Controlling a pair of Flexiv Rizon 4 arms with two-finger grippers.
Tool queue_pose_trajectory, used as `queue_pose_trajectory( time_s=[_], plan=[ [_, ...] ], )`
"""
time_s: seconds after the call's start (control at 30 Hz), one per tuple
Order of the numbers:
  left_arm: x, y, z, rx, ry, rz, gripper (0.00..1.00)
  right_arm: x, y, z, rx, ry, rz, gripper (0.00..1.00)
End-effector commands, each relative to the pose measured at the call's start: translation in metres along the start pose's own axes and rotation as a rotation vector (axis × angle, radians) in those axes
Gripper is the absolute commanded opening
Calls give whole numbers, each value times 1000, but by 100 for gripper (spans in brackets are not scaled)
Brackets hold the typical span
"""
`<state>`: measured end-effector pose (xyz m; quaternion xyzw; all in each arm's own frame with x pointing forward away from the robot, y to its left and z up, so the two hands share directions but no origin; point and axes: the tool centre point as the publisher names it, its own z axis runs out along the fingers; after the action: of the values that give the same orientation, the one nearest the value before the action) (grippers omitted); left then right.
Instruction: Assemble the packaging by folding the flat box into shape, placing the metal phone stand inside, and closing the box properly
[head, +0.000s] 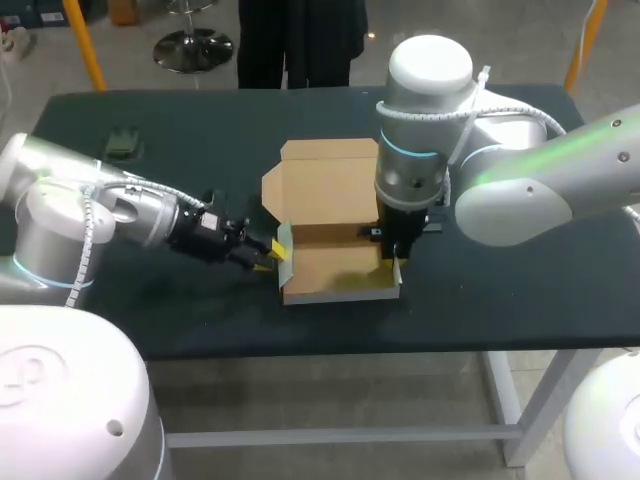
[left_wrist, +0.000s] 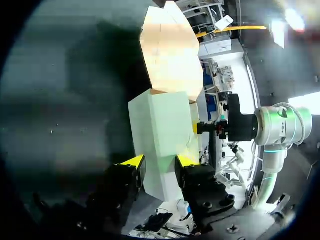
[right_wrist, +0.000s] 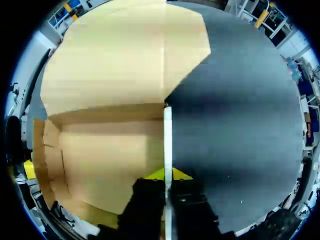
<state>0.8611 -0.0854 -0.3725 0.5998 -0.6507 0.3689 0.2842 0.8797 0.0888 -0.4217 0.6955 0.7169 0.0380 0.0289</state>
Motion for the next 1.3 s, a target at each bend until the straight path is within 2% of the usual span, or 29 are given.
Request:
queue_pose_trajectory(
  time_s=[0.03,0.5,0.6,0.97,1.07,1.17,1.3],
  plan=[
    [6,1,2,4,-58,-9,46,1,1,-1,6,-3,-1,0],
    [3,1,11,9,-238,-38,49,1,1,-1,6,-3,-1,0],
    [1,2,13,12,-281,-41,54,1,1,-1,6,-3,-1,0],
    [-2,3,16,38,-423,-39,57,1,1,-1,6,-3,-1,0],
    [-2,3,19,50,-480,-31,59,1,1,-1,6,-3,-1,0],
    [-2,4,21,55,-532,-23,65,1,1,-1,6,-3,-1,0],
    [-1,4,24,56,-601,-8,64,1,1,-1,6,-3,-1,0]
  ],
)
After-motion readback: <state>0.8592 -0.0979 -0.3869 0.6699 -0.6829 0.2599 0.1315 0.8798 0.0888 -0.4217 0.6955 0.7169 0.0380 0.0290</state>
